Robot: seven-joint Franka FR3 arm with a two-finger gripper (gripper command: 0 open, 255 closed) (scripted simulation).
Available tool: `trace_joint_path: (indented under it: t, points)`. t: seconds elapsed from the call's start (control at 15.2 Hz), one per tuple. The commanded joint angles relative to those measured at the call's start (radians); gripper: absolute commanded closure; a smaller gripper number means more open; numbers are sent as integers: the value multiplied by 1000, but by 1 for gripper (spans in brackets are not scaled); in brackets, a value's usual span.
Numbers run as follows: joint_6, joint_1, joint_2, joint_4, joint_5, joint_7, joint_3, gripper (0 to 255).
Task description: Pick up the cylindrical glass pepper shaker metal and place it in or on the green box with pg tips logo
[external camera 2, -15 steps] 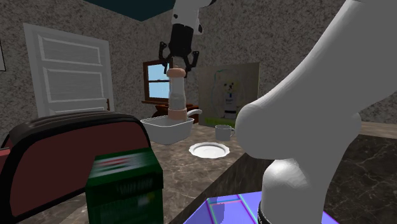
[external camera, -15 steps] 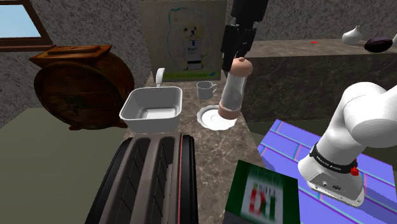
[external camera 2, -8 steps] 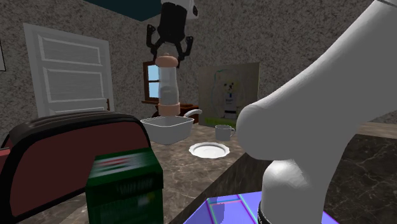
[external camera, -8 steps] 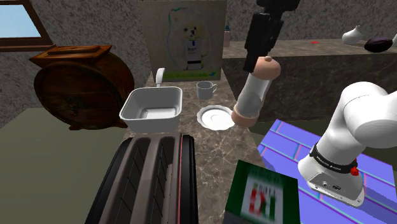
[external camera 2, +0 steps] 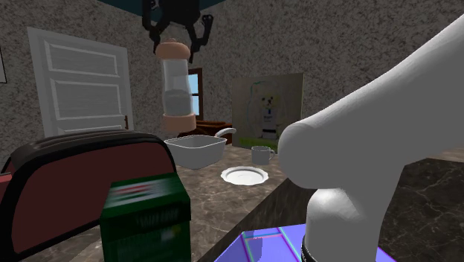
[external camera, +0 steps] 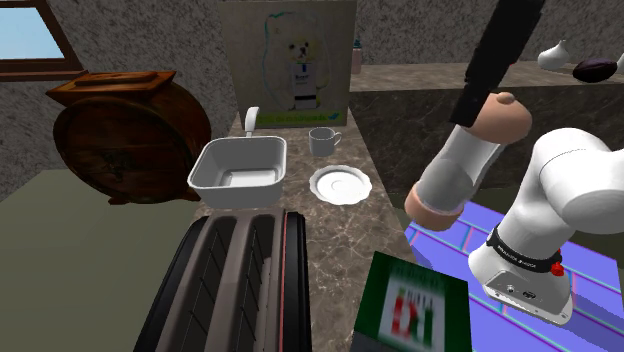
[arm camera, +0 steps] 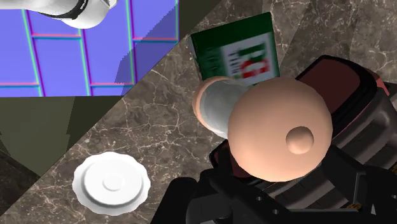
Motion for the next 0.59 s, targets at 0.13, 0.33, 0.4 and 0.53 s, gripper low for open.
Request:
trace_joint_path:
  t: [0.13,0.33,0.4,0.53]
  points:
    - [-62,24,-35,54,39,89,48,255]
    - [-58,33,-58,34,57,108,66,255]
    - [-48,35,-65,16,60,105,68,255]
    - [-28,39,-80,-18,67,100,74,255]
